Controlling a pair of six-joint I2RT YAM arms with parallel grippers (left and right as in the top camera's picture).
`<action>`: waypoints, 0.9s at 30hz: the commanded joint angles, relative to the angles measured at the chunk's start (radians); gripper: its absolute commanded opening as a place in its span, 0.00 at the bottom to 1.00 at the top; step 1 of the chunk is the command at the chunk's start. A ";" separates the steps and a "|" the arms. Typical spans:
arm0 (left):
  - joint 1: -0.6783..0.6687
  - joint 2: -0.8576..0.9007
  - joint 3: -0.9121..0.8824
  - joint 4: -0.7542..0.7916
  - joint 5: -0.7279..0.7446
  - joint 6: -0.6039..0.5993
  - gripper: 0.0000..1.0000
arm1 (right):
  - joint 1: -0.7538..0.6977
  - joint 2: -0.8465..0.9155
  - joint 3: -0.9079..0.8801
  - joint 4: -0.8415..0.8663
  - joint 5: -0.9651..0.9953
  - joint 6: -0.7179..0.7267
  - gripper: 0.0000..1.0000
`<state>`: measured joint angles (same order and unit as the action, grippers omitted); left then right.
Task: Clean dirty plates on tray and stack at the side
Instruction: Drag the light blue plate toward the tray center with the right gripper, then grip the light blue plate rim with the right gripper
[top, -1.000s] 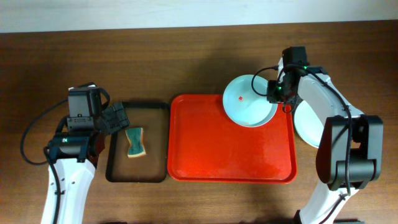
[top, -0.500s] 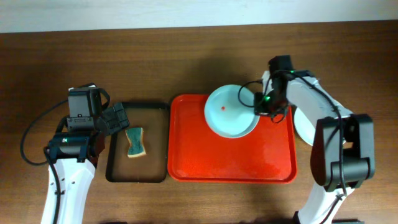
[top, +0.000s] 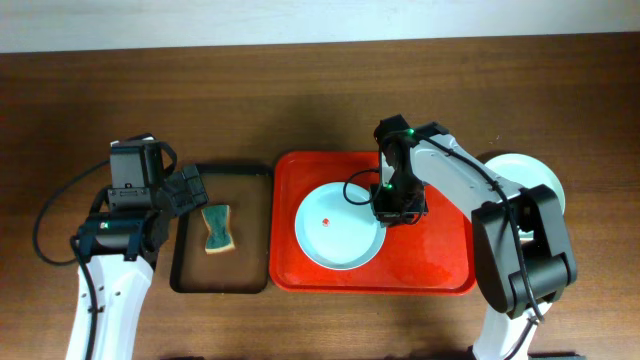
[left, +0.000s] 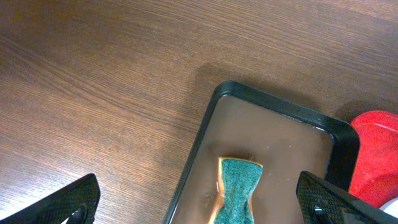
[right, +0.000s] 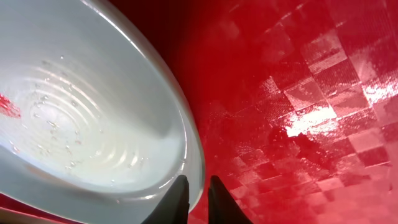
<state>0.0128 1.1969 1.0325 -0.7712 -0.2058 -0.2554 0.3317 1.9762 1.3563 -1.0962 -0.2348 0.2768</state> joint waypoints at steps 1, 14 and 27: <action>0.003 0.000 0.019 -0.001 0.007 -0.013 0.99 | 0.002 0.011 -0.001 0.009 0.003 0.002 0.32; 0.003 0.000 0.019 -0.001 0.007 -0.013 0.99 | -0.016 -0.088 0.019 0.083 0.025 0.001 0.97; 0.003 0.000 0.019 -0.001 0.007 -0.013 0.99 | -0.090 -0.216 -0.091 0.121 0.010 0.029 0.04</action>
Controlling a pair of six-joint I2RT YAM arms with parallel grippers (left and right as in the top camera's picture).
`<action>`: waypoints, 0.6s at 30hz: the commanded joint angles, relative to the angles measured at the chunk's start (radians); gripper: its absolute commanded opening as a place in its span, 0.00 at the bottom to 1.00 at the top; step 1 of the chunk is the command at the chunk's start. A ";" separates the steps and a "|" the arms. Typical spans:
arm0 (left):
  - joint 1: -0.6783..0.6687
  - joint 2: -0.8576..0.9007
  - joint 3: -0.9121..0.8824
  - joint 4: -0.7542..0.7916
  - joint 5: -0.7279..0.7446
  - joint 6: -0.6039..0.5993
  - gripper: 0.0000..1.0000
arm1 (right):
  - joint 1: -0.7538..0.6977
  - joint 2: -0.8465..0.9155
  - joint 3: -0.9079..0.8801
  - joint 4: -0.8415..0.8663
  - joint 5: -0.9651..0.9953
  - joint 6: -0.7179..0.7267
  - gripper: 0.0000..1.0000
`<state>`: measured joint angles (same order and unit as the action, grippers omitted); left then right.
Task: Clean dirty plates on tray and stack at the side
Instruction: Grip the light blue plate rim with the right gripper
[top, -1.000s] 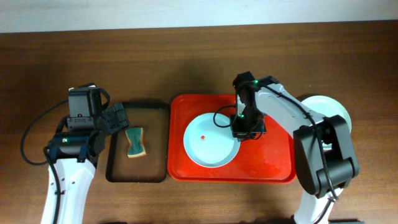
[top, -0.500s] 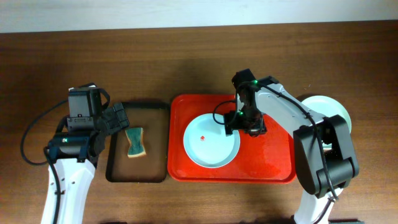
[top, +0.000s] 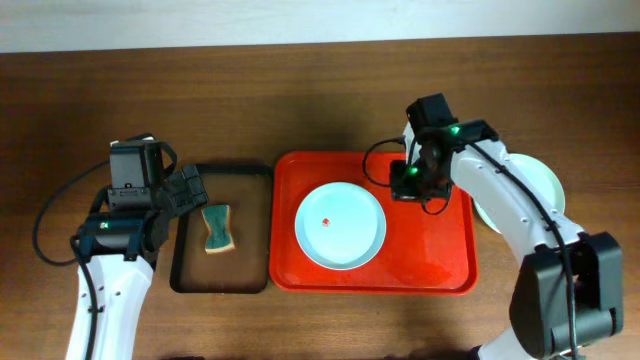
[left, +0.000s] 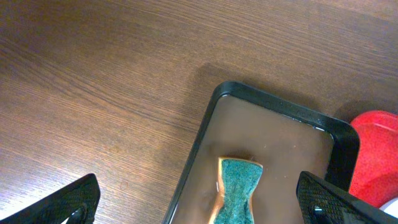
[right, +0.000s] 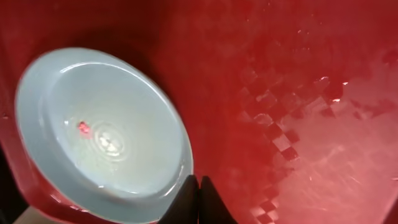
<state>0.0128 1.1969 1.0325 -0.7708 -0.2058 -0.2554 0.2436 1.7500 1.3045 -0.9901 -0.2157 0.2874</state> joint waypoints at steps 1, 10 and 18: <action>0.003 0.000 0.019 -0.001 0.007 -0.013 0.99 | -0.002 0.011 -0.065 0.031 -0.010 0.045 0.05; 0.003 0.000 0.019 -0.001 0.007 -0.013 0.99 | 0.037 0.011 -0.169 0.196 -0.024 0.070 0.05; 0.003 0.000 0.019 -0.002 0.007 -0.013 0.99 | 0.070 0.011 -0.169 0.221 0.043 0.070 0.35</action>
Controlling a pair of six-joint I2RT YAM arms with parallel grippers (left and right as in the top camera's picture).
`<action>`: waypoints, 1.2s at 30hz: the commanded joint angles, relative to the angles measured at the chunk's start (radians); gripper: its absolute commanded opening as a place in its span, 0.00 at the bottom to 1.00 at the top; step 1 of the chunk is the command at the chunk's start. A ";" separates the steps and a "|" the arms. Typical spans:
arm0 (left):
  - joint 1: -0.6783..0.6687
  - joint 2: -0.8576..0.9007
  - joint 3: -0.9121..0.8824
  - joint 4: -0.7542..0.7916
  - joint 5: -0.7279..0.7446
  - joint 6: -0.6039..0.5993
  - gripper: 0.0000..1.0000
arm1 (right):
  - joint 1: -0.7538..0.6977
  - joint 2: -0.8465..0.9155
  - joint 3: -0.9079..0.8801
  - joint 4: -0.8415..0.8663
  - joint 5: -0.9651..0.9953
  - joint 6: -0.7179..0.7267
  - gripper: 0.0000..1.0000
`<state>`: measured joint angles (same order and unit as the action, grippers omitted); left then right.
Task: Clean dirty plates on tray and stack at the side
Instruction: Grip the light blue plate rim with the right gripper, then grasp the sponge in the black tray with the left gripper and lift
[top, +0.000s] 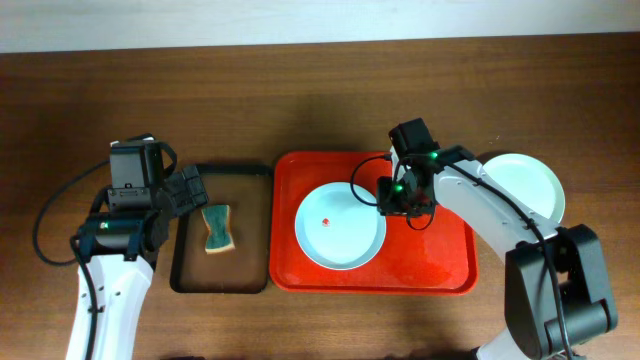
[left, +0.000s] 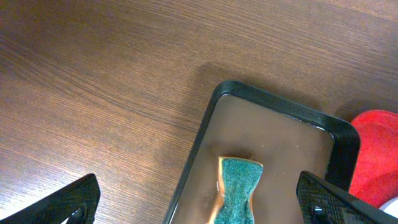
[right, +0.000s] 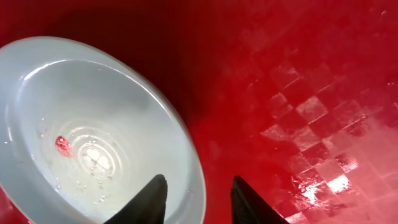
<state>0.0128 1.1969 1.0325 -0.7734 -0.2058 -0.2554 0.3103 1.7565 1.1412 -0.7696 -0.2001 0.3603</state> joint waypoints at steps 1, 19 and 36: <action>0.003 0.000 0.019 0.001 0.007 -0.013 0.99 | 0.003 0.004 -0.006 0.000 0.028 -0.003 0.36; 0.003 0.000 0.019 0.002 0.007 -0.013 0.99 | 0.045 0.079 -0.054 0.091 0.081 -0.003 0.20; 0.003 0.000 0.019 0.002 0.008 -0.014 0.99 | 0.010 0.019 -0.051 0.007 0.081 0.146 0.09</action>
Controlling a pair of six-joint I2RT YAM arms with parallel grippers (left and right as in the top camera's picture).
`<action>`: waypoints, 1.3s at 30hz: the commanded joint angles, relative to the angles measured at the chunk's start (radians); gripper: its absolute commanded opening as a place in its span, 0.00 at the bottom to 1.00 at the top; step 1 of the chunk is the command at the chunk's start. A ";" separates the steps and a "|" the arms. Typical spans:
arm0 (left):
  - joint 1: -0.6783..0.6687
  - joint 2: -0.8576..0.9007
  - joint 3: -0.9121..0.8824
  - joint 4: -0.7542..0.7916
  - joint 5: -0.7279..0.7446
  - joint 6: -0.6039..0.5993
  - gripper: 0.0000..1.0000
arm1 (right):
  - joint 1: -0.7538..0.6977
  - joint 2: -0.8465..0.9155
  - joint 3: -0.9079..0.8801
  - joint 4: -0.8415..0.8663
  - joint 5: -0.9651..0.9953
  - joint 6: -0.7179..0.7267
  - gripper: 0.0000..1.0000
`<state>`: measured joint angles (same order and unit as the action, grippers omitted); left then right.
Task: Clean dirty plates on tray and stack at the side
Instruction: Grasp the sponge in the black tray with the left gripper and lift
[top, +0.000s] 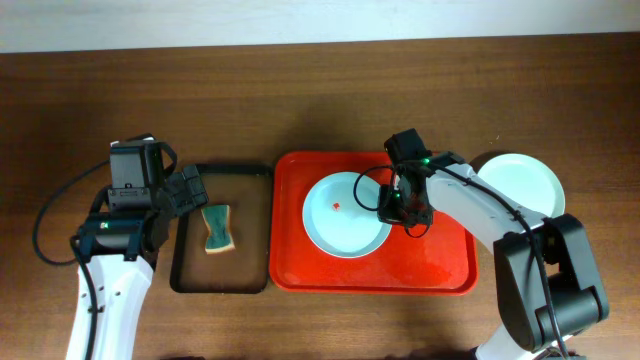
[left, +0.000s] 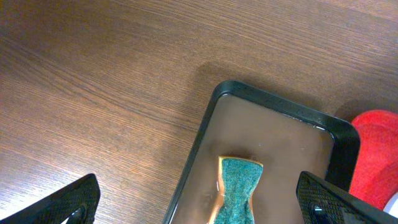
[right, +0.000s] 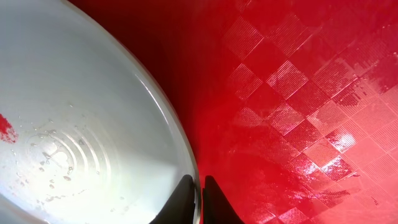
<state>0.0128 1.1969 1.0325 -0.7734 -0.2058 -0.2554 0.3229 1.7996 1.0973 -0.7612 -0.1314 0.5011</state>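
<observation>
A pale blue plate (top: 345, 215) with a small red spot (top: 337, 206) lies in the red tray (top: 440, 262). My right gripper (top: 394, 206) is shut on the plate's right rim. In the right wrist view its two dark fingers (right: 185, 198) pinch the rim, with the plate (right: 74, 124) to the left and red tray floor (right: 298, 93) to the right. My left gripper (top: 190, 194) hangs open over the black tray (top: 222, 168). The green sponge (left: 239, 183) lies below, between the wide-apart fingers (left: 68, 199).
A clean white plate (top: 522, 180) sits on the table just right of the red tray. The black tray (left: 273, 101) with the sponge (top: 216, 229) stands left of the red tray. Bare wooden table lies all around.
My right gripper, then open astride the plate's right rim, is now shut on that rim. The plate sits a little further right and back in the tray. The left arm has not moved.
My right fingers first stood narrowly astride the plate's right rim. Then the gripper was shut and empty, higher, right of the plate. Then it was open low at the rim, and now it pinches it. The left gripper stayed open over the sponge throughout.
</observation>
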 joint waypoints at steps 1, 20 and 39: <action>0.003 0.000 0.019 0.002 0.008 -0.014 0.99 | -0.002 -0.024 -0.008 -0.002 0.012 0.005 0.09; -0.144 0.468 0.252 -0.325 0.250 -0.001 0.59 | -0.002 -0.024 -0.008 -0.002 0.013 0.005 0.09; -0.087 0.591 0.093 -0.177 0.245 0.016 0.33 | -0.002 -0.024 -0.008 -0.001 0.013 0.005 0.09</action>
<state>-0.1139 1.7744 1.1339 -0.9604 -0.0338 -0.2699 0.3229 1.7981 1.0958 -0.7624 -0.1310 0.5014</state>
